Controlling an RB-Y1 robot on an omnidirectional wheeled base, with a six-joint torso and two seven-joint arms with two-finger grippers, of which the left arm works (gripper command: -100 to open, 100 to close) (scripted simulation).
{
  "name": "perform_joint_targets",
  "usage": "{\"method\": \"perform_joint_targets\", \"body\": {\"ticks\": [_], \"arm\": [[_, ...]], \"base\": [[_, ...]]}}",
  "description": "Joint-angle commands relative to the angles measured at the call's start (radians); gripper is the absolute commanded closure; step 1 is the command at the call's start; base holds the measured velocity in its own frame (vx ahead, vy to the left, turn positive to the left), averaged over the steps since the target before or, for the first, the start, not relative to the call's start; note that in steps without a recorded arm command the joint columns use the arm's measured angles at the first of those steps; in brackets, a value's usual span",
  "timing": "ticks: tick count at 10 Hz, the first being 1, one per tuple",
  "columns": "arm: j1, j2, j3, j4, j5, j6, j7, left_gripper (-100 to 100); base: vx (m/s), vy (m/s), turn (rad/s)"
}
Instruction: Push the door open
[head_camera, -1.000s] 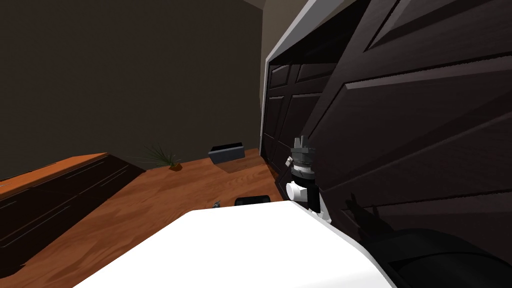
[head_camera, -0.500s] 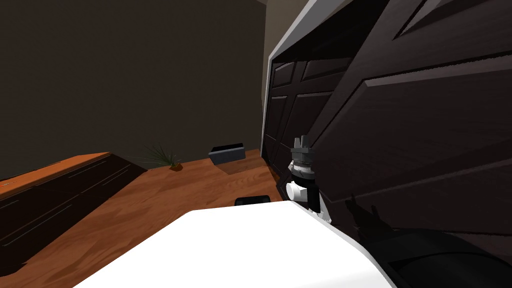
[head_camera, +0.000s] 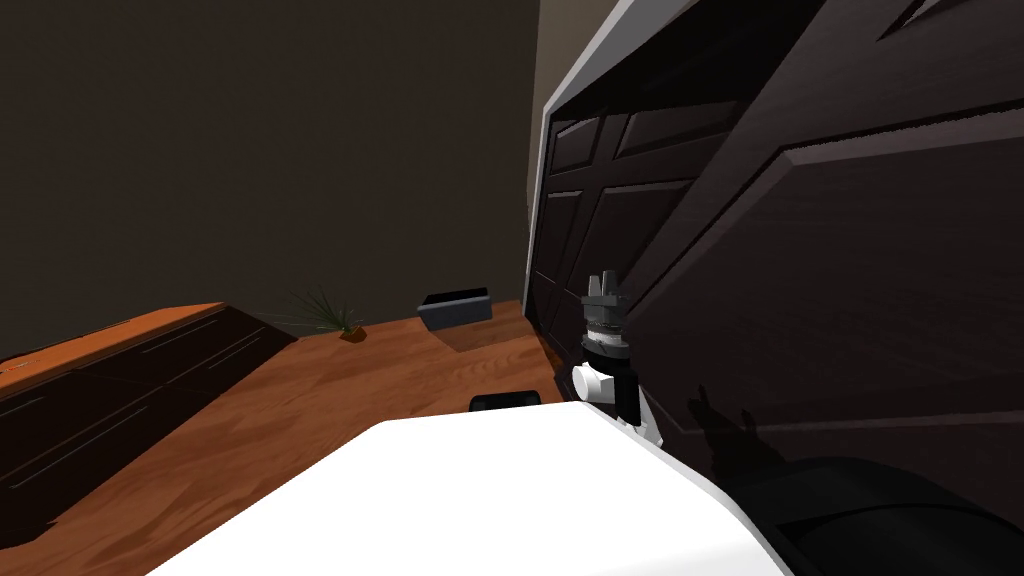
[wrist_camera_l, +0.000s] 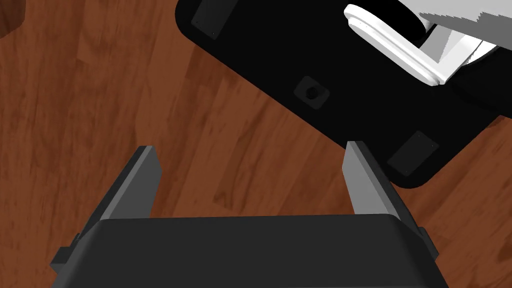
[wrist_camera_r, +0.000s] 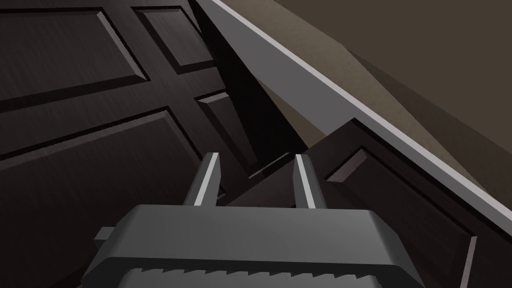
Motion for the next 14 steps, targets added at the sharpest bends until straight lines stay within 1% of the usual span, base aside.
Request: {"method": "perform_joint_targets", "body": {"ticks": [1, 7, 8, 14], "arm": [[0.014, 0.001, 0.000, 0.007, 0.019, 0.040, 0.001, -100], [0.029, -0.001, -0.005, 0.088, 0.092, 0.151, -0.007, -100], [0.029, -0.001, -0.005, 0.088, 0.092, 0.151, -0.007, -100], [0.045, -0.005, -0.009, 0.167, 0.162, 0.260, -0.015, -100]], "base": [[0.097, -0.030, 0.048], [0.100, -0.017, 0.047], [0.065, -0.020, 0.017], [0.084, -0.019, 0.042]]}}
